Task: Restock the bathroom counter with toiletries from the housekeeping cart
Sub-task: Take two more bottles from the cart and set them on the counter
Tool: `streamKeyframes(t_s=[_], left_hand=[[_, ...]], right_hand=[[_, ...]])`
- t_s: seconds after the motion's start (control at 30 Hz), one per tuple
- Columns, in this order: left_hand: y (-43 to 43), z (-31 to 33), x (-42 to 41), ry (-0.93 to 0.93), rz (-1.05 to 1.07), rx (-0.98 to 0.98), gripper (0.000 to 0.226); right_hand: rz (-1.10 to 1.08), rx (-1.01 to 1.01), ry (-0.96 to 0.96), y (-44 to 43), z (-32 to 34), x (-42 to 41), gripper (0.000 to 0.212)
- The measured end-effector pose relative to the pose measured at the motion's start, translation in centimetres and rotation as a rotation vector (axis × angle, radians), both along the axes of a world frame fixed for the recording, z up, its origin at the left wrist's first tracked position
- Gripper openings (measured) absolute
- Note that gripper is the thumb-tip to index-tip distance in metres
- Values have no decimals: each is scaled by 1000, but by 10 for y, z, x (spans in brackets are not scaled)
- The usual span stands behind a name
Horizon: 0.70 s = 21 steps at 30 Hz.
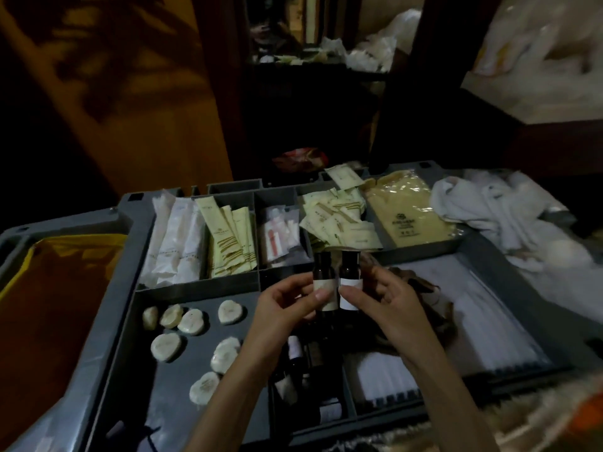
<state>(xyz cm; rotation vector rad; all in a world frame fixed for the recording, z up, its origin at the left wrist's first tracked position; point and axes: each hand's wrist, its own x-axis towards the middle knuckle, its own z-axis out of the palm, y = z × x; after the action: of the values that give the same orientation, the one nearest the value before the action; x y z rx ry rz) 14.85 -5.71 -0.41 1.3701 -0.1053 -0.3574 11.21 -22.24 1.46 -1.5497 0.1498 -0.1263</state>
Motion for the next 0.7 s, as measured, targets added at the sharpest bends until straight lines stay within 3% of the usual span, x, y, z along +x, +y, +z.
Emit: streamKeyframes(t_s=[0.1,0.27,0.4,0.57,0.7], left_hand=[[-20,7,-6,-5,-96,26,51],[-54,14,-26,-20,-289,-6,36],[-81,17,-55,-26,-472,-24,35],[-105,15,-102,21,-622,-23,40],[-118,17,-141,30,-725,43,29]], right_hand=[[-113,21,-13,-16,6,-23,25],[-303,-3,-2,-37,13,-69,40],[-441,23,60,-50,13,-123,9],[-588,102,123,-56,12,-190,49],[-689,149,112,-55,13,-241,40]])
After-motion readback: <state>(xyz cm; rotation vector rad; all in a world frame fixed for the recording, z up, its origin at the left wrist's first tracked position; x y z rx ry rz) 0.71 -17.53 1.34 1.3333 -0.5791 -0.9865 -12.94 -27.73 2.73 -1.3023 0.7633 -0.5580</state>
